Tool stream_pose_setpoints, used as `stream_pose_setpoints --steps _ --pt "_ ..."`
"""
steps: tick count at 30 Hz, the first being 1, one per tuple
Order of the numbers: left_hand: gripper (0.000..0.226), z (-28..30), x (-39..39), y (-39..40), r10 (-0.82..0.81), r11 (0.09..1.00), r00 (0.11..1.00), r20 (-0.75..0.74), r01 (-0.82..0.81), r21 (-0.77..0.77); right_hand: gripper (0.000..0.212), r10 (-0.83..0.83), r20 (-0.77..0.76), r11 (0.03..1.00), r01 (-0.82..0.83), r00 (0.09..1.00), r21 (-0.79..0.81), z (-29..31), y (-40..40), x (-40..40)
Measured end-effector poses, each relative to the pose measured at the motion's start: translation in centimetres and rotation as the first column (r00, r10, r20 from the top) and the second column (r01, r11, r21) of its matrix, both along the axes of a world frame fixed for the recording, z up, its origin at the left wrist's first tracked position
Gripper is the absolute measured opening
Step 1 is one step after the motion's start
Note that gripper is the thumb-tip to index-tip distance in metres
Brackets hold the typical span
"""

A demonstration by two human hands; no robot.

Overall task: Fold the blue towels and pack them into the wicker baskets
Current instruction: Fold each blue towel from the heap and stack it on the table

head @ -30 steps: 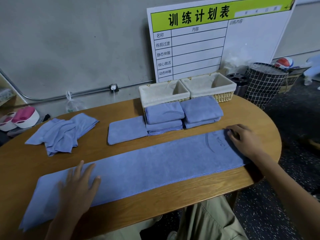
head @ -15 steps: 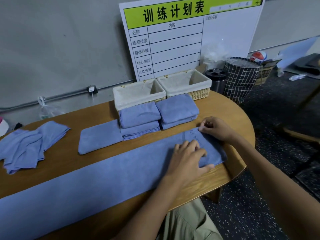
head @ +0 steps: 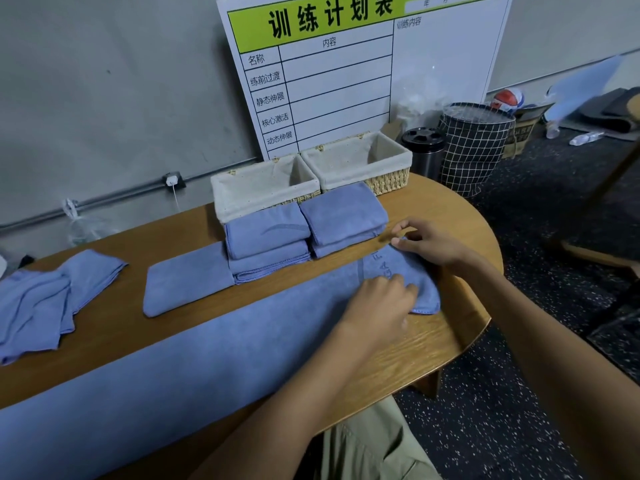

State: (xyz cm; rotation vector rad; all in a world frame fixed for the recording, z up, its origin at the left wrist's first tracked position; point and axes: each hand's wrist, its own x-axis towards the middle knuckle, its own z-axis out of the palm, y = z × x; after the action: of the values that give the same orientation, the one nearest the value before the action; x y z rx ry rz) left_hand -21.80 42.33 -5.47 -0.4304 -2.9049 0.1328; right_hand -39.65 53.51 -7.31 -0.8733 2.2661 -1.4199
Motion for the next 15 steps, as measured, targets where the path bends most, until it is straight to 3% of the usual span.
stream_pose_setpoints --steps 5,15 --pt "0.021 0.2 -0.3 -0.2 -0.002 1.000 1.000 0.009 0.001 0.025 0.018 -0.002 0.005 1.000 0.002 1.000 -0.008 -0.2 -0.3 -0.1" --pt "0.030 -0.8 -1.6 2.0 0.179 0.983 0.984 -0.001 -0.179 -0.028 0.014 -0.019 0.073 1.000 0.019 0.997 -0.008 -0.2 -0.6 -0.3"
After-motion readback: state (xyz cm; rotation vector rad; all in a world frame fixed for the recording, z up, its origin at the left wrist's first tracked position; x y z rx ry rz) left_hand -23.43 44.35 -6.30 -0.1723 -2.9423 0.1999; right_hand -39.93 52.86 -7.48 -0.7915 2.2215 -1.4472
